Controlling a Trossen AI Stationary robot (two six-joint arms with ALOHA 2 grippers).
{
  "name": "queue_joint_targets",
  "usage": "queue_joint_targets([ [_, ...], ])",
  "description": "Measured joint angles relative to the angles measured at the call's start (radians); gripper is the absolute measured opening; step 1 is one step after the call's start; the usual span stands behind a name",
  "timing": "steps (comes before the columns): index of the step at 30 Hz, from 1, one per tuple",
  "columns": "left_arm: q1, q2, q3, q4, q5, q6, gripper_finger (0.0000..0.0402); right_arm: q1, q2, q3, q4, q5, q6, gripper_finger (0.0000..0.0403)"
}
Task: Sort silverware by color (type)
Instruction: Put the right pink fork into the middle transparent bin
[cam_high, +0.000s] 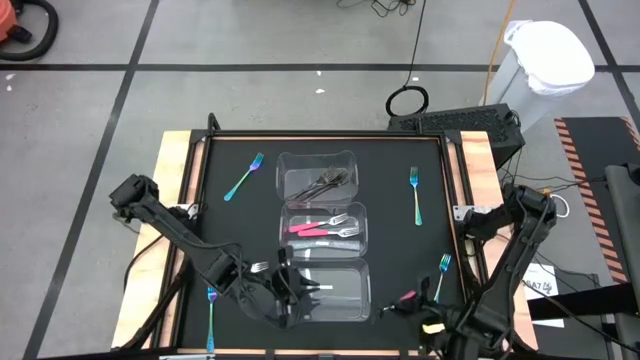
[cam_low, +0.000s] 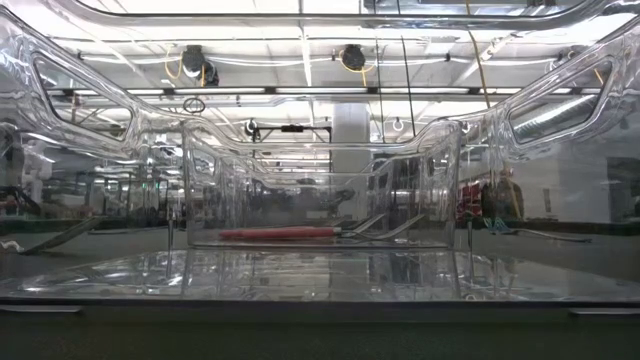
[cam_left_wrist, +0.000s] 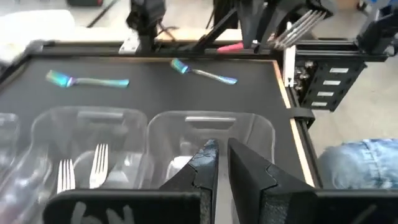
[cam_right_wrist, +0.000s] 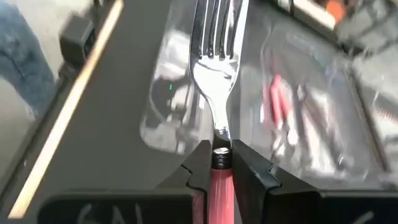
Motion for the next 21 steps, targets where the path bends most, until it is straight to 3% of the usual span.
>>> queue_joint_targets([
  [10, 0.006, 0.092, 0.000, 0.391, 0.019, 0.238, 0.0038, 0.034, -0.019, -0.057, 0.170, 0.019, -0.197, 0.0036],
  [21, -0.004, 0.115, 0.000, 0.431, 0.026, 0.181, 0.0038, 0.049, -0.058, -0.062, 0.195, -0.039, -0.351, 0.0036],
])
